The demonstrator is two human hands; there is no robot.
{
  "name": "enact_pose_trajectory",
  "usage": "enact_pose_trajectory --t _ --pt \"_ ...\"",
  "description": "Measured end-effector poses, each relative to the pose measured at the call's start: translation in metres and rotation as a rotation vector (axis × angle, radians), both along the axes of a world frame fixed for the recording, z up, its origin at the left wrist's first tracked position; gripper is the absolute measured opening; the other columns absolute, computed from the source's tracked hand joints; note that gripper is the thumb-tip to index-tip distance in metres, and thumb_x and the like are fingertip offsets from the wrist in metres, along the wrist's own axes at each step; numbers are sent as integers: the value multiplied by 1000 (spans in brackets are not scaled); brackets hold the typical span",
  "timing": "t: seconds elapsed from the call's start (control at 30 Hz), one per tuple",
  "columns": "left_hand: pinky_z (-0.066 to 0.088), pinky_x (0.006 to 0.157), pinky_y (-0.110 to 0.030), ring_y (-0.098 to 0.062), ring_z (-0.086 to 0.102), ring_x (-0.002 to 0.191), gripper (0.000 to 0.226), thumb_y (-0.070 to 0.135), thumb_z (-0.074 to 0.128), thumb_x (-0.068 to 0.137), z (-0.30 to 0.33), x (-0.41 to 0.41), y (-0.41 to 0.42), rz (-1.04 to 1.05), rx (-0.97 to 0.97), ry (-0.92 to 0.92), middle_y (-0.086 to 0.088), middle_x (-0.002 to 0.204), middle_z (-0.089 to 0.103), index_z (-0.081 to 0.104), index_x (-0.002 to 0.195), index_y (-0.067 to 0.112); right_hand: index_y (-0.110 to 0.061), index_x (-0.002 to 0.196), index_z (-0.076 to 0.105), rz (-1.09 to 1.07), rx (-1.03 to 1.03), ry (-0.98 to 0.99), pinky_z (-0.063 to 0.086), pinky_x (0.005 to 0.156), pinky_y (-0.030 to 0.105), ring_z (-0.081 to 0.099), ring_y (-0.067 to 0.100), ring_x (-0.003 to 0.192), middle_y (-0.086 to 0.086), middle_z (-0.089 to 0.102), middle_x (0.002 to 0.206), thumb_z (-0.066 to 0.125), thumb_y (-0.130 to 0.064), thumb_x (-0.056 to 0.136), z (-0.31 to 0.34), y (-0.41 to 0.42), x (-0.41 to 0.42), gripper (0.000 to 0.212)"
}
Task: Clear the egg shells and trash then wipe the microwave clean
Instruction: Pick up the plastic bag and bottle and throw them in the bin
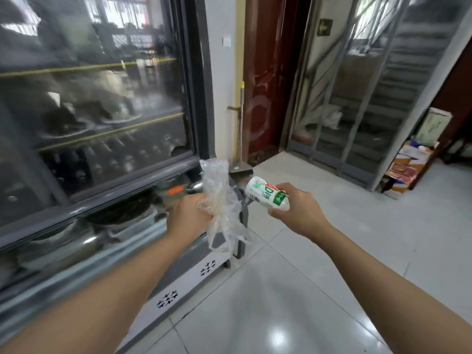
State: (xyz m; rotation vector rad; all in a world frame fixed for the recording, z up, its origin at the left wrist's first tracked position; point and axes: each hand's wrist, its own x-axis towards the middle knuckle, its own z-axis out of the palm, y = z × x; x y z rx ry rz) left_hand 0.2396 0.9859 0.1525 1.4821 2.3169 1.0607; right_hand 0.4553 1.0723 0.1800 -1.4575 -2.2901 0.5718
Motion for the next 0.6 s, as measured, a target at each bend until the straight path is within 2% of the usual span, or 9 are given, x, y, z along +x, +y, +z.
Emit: enact_pose_trajectory --t 0.07,0.13,0.2,0.33,0.43,0.6 --pt "31 51 -26 -21 47 56 27 21 52 72 -3 10 29 -29 -9 -6 5 51 49 42 46 19 -25 128 46 -25 -16 3 54 80 41 60 21 98 2 63 118 71 -34 78 -3 25 13 56" --pt "32 51 -28 -22 47 56 30 15 54 72 -8 14 57 -43 -8 -51 4 51 50 43 45 20 -25 128 46 -48 -24 8 54 80 40 60 21 96 2 63 117 71 -34 78 -8 49 21 57" --pt "34 51 -29 -21 48 55 33 9 56 74 -16 16 88 -49 -13 -55 3 51 51 43 45 21 -26 128 46 -66 -35 8 54 79 40 60 20 95 1 63 117 72 -35 77 -13 74 25 57" --pt "34 49 -27 -16 49 53 33 11 56 77 -22 17 151 -77 -27 -23 5 52 52 43 47 20 -26 129 45 -92 -40 -11 55 78 39 61 20 96 1 62 118 72 -36 78 -18 131 22 59" --pt "38 54 -27 -18 53 58 38 10 60 75 -23 7 201 -113 14 -48 10 51 52 45 46 29 -26 129 46 -117 -25 -16 53 76 35 60 19 93 1 63 117 71 -35 78 -16 178 14 58" --pt "36 52 -27 -22 57 64 35 11 62 77 -19 -10 283 -110 19 -58 10 56 53 46 50 27 -26 129 46 -140 -29 -32 51 73 32 59 18 91 1 63 116 71 -34 78 -11 253 -1 57"
